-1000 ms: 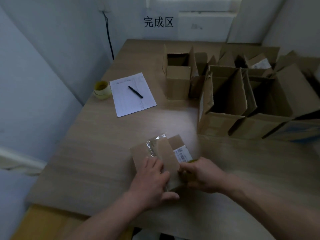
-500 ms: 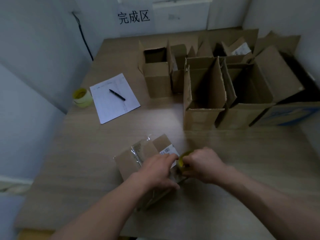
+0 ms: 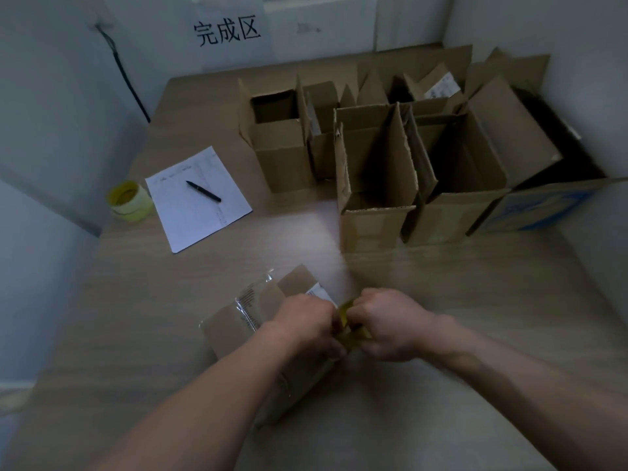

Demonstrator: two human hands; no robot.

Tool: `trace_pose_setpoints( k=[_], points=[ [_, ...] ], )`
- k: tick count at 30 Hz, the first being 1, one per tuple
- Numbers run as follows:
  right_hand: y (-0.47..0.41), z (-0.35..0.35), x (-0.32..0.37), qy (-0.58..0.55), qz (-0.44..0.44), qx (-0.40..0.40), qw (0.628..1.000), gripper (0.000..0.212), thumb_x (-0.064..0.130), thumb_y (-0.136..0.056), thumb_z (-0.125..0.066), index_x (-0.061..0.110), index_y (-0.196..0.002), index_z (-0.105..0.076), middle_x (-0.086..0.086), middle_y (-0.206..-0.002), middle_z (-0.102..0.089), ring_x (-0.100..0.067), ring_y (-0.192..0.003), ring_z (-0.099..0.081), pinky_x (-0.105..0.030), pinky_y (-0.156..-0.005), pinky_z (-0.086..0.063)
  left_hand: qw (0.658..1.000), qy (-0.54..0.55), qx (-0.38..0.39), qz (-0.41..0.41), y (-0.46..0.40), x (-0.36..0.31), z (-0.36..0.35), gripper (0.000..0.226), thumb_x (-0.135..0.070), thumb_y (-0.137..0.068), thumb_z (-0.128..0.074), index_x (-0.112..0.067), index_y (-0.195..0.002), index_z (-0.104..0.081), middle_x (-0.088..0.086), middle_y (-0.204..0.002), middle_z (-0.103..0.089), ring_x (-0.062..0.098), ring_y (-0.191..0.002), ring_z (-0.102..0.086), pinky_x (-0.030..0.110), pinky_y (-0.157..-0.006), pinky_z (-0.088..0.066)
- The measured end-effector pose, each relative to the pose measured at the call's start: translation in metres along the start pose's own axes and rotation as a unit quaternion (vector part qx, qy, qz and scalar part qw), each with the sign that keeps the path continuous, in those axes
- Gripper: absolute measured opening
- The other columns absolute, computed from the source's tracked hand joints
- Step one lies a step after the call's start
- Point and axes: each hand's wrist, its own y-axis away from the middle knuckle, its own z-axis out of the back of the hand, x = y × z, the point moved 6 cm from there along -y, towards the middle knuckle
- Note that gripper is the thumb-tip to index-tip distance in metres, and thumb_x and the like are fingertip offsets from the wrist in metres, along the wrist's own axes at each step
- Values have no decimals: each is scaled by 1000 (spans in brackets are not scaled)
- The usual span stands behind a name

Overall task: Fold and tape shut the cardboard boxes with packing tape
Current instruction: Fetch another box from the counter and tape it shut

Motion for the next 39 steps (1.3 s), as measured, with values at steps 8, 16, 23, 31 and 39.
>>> trace_pose_setpoints(
  k=[8,16,23,31,39],
  points=[
    [-30,7,7,66,-115,-28,991,36,45,-70,-74,26,-86,-48,-5,-95,-64,-28,-91,-58,-33,-68,-34,995,72,-20,64,-2,0,3,56,-60,-61,-78,-31,-107,-65,-3,-107,-69,24,-100,-64,29,-68,-42],
    [71,-17,-23,-84,-214,-283,931,54,23,-64,-80,17,-116,-66,-4,-114,-63,-25,-105,-57,-33,-87,-48,969,194,-81,129,4,14,-3,34,-51,-66,-79,-47,-97,-67,-14,-102,-69,17,-105,-62,24,-73,-37],
    [138,-88,-49,-32,-379,-84,921,40,30,-87,-56,31,-126,-54,6,-115,-56,-18,-103,-53,-30,-81,-44,959,239,-64,139,5,15,2,28,-55,-65,-81,-45,-90,-71,-20,-78,-60,8,-94,-62,20,-66,-36],
    [112,-55,14,-179,-197,-199,943,27,22,-87,-65,20,-113,-68,2,-97,-64,-20,-86,-63,-30,-71,-50,951,273,-38,137,7,15,4,21,-45,-67,-84,-41,-81,-70,-19,-76,-69,2,-83,-65,19,-67,-41],
    [87,-53,29,-135,-206,-116,962,31,37,-97,-48,29,-126,-58,2,-112,-57,-23,-100,-60,-38,-82,-47,951,280,-34,125,7,17,3,19,-43,-67,-85,-41,-75,-68,-17,-73,-69,-6,-69,-57,19,-63,-39]
  ],
)
